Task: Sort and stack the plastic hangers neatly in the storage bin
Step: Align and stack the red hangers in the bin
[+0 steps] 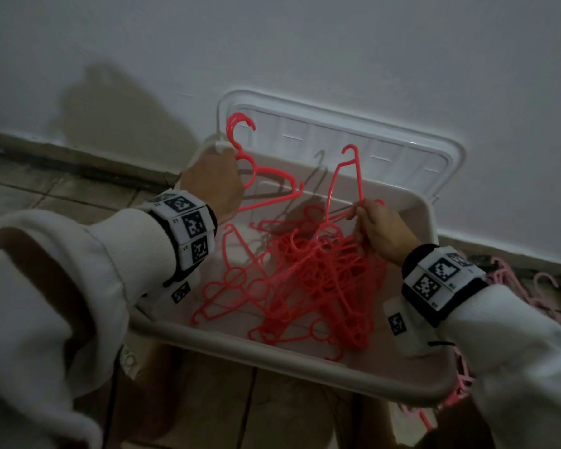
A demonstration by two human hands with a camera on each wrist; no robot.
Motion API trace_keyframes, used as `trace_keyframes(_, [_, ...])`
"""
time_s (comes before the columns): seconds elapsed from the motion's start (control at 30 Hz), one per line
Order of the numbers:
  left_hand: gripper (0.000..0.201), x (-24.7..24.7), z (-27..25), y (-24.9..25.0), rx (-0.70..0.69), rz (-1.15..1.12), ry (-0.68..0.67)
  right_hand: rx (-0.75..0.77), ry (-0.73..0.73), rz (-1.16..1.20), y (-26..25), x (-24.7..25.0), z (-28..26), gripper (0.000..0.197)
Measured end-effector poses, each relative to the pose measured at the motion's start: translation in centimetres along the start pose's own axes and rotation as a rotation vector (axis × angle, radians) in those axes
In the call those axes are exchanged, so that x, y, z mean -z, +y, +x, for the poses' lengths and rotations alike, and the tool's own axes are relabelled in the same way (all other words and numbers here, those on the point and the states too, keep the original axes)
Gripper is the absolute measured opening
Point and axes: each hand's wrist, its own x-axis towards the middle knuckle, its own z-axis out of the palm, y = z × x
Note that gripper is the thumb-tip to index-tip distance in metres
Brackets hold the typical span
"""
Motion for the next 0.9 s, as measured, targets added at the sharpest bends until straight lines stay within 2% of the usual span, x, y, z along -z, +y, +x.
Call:
trace_keyframes(0.07, [0.029, 0.1, 0.0, 0.1, 0.004, 0.002, 0.003, 0.010, 0.044, 0.049, 0.0, 0.0, 0.1, 0.020])
trace_keyframes(0.13, [0.028, 0.2, 0.0, 0.2, 0.008, 0.008, 0.004, -0.003, 0.007, 0.107, -0.1, -0.2, 0.2, 0.025])
trace_keyframes(0.3, [0.026, 0.3, -0.2, 0.5, 0.012, 0.014, 0.011, -0.092, -0.248, 0.241, -0.7, -1.8, -0.5, 0.031])
trace_keyframes(0.4, [0.025, 0.3, -0.4, 0.5, 0.008, 0.003, 0.002, -0.019, -0.294, 0.099, -0.9, -2.9, -0.6, 0.029])
trace_keyframes(0.57, [0.026, 0.4, -0.3, 0.1, 0.013, -0.003, 0.002, 0.109, -0.385, 0.273, -2.1, -3.3, -0.5, 0.025])
trace_keyframes(0.6, [0.026, 0.4, -0.3, 0.1, 0.013, 0.001, 0.004, 0.121, -0.364, 0.322, -2.3, -3.2, -0.4, 0.024])
trace_keyframes(0.67, [0.025, 0.5, -0.2, -0.1, 0.021, 0.009, 0.013, 0.125, -0.232, 0.377, -2.4, -2.8, 0.1, 0.027])
trace_keyframes(0.77, [0.025, 0.7, -0.1, -0.7, 0.072, -0.037, 0.036, 0.030, -0.051, 0.608, -2.3, -1.9, 0.7, 0.031])
trace_keyframes(0.9, [0.031, 0.7, 0.1, -1.5, 0.193, -0.159, -0.059, -0.125, -0.006, 1.028, -2.2, -0.9, 0.8, 0.033])
